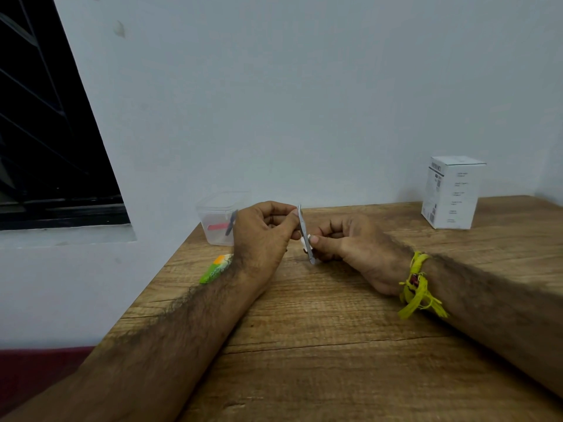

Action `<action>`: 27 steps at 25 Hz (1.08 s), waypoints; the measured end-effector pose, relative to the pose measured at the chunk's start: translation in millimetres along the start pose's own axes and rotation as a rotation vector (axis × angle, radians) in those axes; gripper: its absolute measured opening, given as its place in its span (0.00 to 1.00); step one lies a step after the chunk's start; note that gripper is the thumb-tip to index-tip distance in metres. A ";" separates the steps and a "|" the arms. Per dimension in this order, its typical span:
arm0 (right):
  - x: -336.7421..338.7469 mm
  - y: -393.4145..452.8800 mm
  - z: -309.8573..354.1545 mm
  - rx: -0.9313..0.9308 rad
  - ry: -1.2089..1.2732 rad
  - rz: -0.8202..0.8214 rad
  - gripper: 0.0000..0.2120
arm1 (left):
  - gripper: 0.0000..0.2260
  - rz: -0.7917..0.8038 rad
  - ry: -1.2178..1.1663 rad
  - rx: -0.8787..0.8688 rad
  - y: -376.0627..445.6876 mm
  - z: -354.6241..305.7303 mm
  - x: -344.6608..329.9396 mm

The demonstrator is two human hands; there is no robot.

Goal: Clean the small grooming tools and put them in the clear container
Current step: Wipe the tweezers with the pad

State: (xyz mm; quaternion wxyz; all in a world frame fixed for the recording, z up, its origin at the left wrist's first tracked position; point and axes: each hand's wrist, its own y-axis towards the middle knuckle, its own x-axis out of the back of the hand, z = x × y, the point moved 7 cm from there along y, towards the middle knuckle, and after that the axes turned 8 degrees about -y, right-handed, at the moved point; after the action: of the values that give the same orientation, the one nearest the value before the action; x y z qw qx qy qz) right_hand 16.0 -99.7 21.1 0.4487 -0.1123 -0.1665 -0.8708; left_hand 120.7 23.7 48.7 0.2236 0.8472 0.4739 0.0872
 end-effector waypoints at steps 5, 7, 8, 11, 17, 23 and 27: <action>0.5 -1.3 1.5 0.003 0.010 -0.006 0.06 | 0.04 0.000 -0.009 -0.003 -0.2 -0.4 0.5; -0.4 -1.1 1.8 0.001 -0.004 0.006 0.07 | 0.04 -0.008 -0.002 -0.008 -0.4 -0.9 0.7; -0.7 -0.8 1.6 0.000 -0.008 0.010 0.07 | 0.04 -0.016 -0.004 -0.009 -0.3 -1.3 1.3; 0.5 -1.2 2.0 0.001 -0.001 -0.002 0.06 | 0.04 -0.009 -0.010 -0.008 -0.7 -2.5 1.2; 1.1 -0.1 1.1 0.002 -0.019 -0.001 0.06 | 0.03 -0.029 0.017 -0.024 -1.8 -4.2 1.4; 0.9 1.0 0.6 0.021 -0.016 -0.016 0.06 | 0.02 -0.026 0.021 -0.018 -2.1 -3.6 0.8; -0.4 0.1 1.9 0.017 -0.038 0.011 0.05 | 0.02 -0.044 0.028 -0.023 -0.5 -2.7 2.8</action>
State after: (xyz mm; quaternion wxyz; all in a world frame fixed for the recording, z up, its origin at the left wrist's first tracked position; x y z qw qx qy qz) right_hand 16.4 -98.8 22.8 0.4511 -0.1257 -0.1816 -0.8647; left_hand 120.8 27.0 50.7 0.2287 0.8325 0.4946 0.0997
